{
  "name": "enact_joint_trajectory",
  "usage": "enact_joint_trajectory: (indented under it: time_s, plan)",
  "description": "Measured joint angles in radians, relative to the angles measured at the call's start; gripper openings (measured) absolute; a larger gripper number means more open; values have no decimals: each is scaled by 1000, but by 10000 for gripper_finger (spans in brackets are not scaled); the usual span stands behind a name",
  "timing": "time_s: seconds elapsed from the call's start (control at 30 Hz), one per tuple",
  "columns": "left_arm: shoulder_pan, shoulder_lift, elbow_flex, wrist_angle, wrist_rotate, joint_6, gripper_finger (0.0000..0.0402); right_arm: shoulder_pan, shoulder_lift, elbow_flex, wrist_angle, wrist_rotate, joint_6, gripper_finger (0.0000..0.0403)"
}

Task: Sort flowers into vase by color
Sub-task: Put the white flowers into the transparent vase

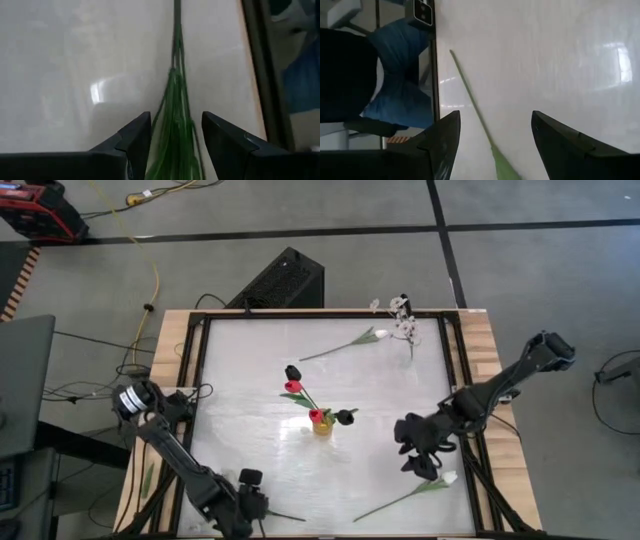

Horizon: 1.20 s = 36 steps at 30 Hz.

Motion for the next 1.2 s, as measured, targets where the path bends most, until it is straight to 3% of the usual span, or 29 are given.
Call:
enact_joint_trajectory:
  time_s: [0.23,0.5,0.63,0.77,0.97,1.2]
  plan:
    - [0,37,3,-46,56,-30,144,52,18,0,3,61,-11,270]
    - [56,-44,-4,-219,-36,-32,12,139,83,0,99,328,-97,270]
    - [112,-94,-3,-249,-45,-40,11,161,184,0,247,354,-176,270]
    - [157,-140,-3,-299,20,-21,4,163,289,10,389,329,-273,270]
    - [229,-217,-3,-559,-27,-28,2,149,368,120,219,324,-265,270]
    - [401,-309,-3,-750,-125,43,1,118,325,206,-56,340,-240,270]
